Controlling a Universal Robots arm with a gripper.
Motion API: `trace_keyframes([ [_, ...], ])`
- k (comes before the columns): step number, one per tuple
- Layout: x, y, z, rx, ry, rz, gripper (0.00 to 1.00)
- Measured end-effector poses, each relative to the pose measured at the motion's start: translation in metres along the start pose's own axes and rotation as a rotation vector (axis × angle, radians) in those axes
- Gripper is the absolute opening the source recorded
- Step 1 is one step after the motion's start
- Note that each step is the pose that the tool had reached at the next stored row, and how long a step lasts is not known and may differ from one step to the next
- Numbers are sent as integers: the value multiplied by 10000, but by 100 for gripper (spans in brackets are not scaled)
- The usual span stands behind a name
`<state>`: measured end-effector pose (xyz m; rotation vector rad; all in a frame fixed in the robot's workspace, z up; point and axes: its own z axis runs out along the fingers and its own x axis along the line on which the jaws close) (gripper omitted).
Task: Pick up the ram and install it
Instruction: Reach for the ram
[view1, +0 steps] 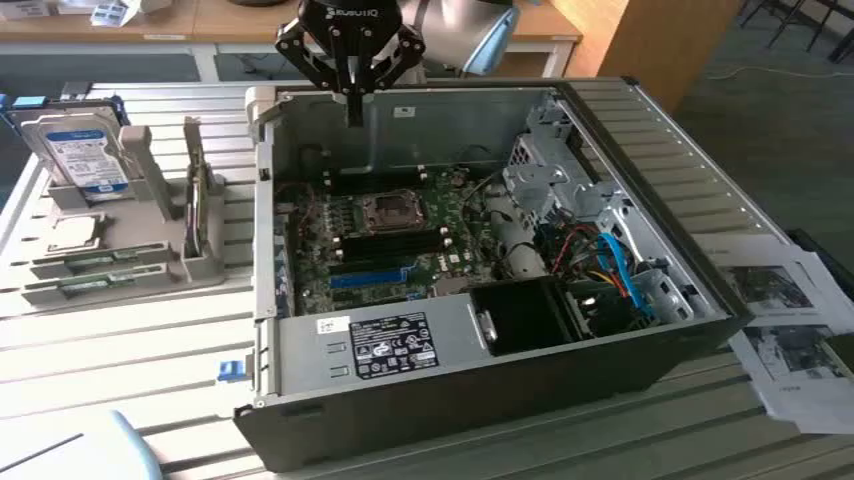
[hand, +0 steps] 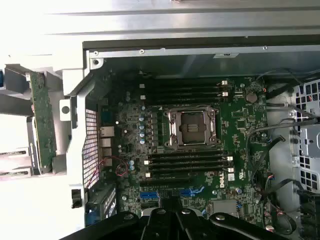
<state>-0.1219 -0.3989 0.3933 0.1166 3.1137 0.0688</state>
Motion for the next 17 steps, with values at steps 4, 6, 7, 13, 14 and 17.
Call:
trace_keyframes([
  [4, 0, 0, 0, 0, 0, 0, 9],
  [6, 5, 0, 0, -1, 0, 1, 9],
  [7, 9, 0, 1, -1, -1, 2, 9],
  [13, 36, -2, -1, 0, 0, 1, 9],
  [14, 41, -3, -1, 0, 0, 0, 9],
  [17, 65, -5, -2, 0, 0, 0, 9],
])
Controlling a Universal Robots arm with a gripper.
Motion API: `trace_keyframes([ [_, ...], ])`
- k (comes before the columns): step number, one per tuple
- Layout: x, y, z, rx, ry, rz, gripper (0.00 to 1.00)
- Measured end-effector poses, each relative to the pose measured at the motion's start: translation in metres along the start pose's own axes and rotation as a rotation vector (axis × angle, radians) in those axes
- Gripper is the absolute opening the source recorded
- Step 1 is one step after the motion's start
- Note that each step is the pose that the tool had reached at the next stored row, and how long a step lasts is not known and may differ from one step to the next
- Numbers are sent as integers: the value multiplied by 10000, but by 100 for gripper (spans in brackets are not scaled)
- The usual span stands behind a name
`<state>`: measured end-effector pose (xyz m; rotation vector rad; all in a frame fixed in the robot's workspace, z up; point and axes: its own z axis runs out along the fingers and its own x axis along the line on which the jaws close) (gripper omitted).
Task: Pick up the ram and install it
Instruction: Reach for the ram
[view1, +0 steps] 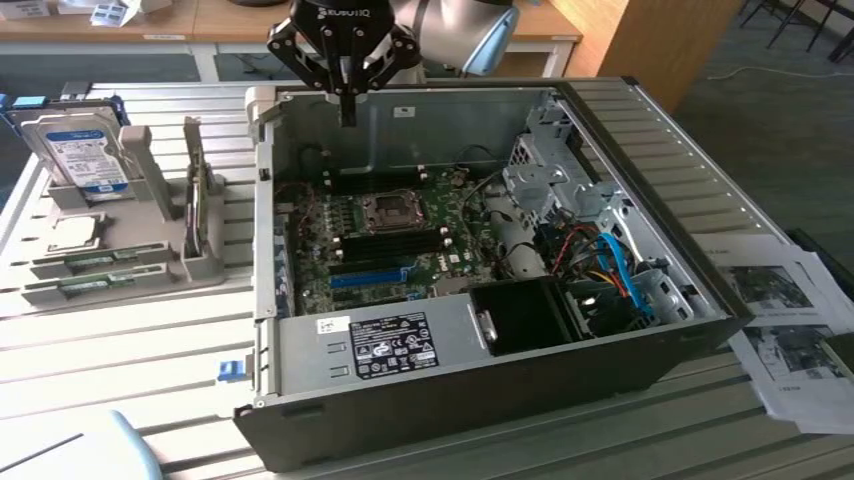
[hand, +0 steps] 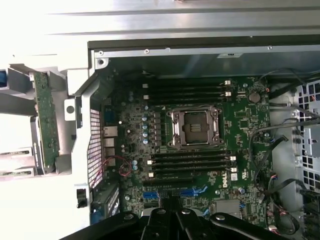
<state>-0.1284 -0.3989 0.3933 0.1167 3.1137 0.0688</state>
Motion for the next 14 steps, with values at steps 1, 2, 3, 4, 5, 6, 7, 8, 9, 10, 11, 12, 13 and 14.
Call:
trace_keyframes([
  [1, 8, -1, 0, -1, -1, 0, 9],
  [2, 16, -1, 0, -1, -1, 0, 9],
  [3, 25, -2, 0, 0, 0, 0, 9],
  [4, 34, -2, -1, 0, 0, 0, 9],
  [5, 44, -3, -1, 0, 0, -1, 9],
  [6, 56, -4, -2, 1, 1, -1, 9],
  [7, 68, -5, -2, 1, 1, -1, 9],
  [8, 82, -6, -2, 0, -1, -1, 9],
  [9, 97, -7, -2, 0, 0, -1, 9],
  [10, 110, -8, -2, 0, 0, -1, 9],
  [11, 122, -9, -2, 0, 0, -1, 9],
  [12, 134, -10, -3, 0, -1, 0, 9],
  [13, 148, -11, -3, 0, 0, 0, 9],
  [14, 162, -12, -3, 0, -1, 0, 9],
])
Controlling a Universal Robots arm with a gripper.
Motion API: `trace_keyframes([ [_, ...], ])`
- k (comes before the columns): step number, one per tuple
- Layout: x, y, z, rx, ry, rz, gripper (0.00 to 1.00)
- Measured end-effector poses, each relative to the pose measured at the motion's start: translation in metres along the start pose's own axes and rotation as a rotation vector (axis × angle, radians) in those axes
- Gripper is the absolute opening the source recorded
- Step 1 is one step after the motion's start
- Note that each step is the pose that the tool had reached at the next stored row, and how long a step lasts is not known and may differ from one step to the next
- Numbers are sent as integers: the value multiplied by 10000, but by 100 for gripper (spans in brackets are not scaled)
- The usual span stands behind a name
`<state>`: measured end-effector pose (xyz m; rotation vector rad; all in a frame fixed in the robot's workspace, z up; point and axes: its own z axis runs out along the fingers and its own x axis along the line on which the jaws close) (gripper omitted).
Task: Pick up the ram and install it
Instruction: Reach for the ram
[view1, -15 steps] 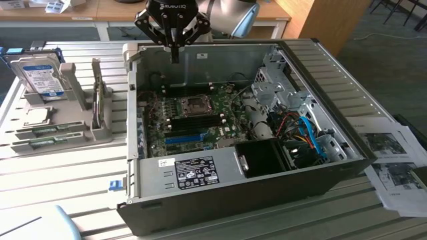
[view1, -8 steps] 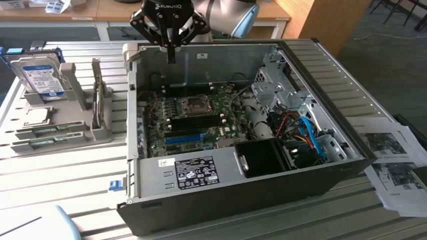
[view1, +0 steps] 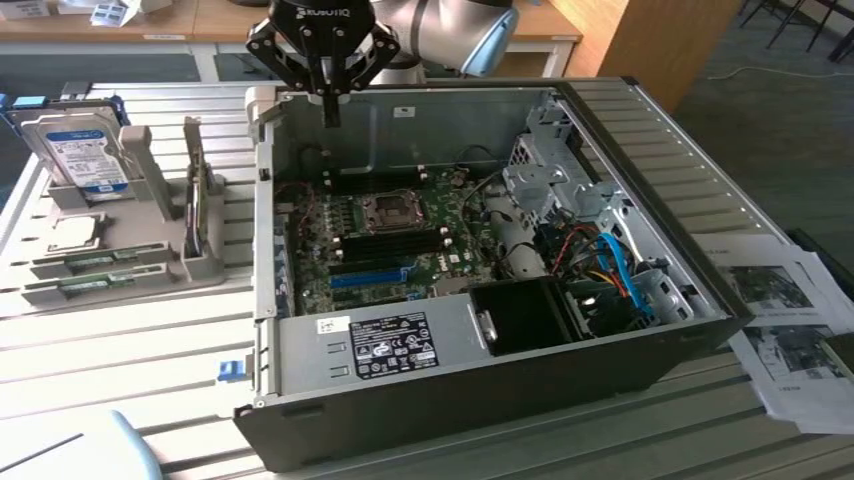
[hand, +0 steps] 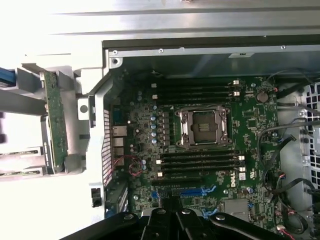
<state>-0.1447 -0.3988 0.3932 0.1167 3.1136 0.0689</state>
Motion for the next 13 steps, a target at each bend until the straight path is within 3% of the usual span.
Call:
trace_keyframes([
  [13, 240, -18, -6, 1, 1, -1, 9],
])
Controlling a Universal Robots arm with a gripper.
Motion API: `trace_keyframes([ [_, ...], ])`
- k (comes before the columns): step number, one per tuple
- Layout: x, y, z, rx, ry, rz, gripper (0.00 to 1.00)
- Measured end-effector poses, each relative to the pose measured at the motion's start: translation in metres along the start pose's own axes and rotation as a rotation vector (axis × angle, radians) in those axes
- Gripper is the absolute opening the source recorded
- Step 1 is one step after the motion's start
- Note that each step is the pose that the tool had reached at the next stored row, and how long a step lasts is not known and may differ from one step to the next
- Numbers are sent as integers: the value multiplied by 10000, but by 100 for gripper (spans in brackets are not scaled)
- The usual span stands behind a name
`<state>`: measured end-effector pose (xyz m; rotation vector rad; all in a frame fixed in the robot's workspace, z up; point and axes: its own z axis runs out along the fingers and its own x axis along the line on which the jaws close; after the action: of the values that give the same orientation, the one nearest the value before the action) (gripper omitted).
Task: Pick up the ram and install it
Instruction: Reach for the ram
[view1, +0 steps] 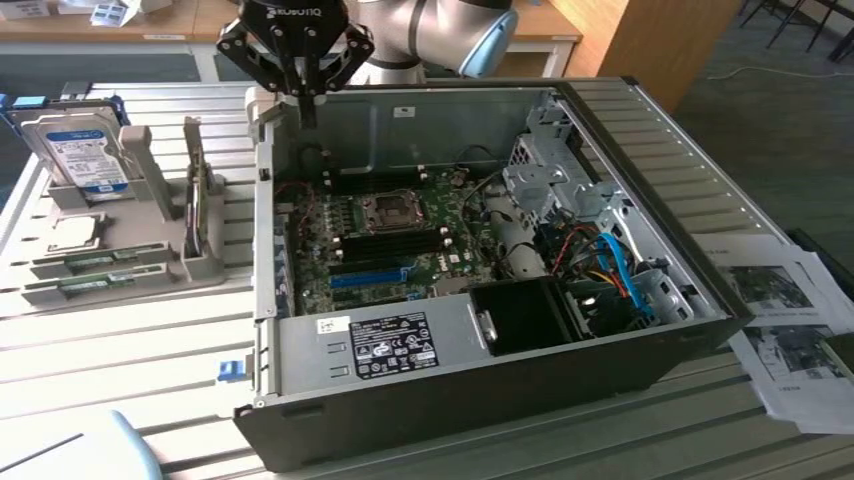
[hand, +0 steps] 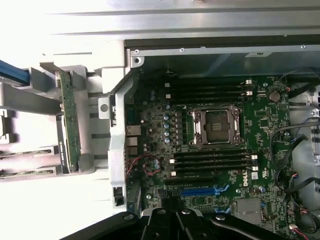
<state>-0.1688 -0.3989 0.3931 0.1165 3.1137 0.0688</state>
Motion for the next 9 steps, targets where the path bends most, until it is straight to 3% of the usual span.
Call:
trace_keyframes([
  [9, 172, -13, -3, -1, 0, 0, 9],
])
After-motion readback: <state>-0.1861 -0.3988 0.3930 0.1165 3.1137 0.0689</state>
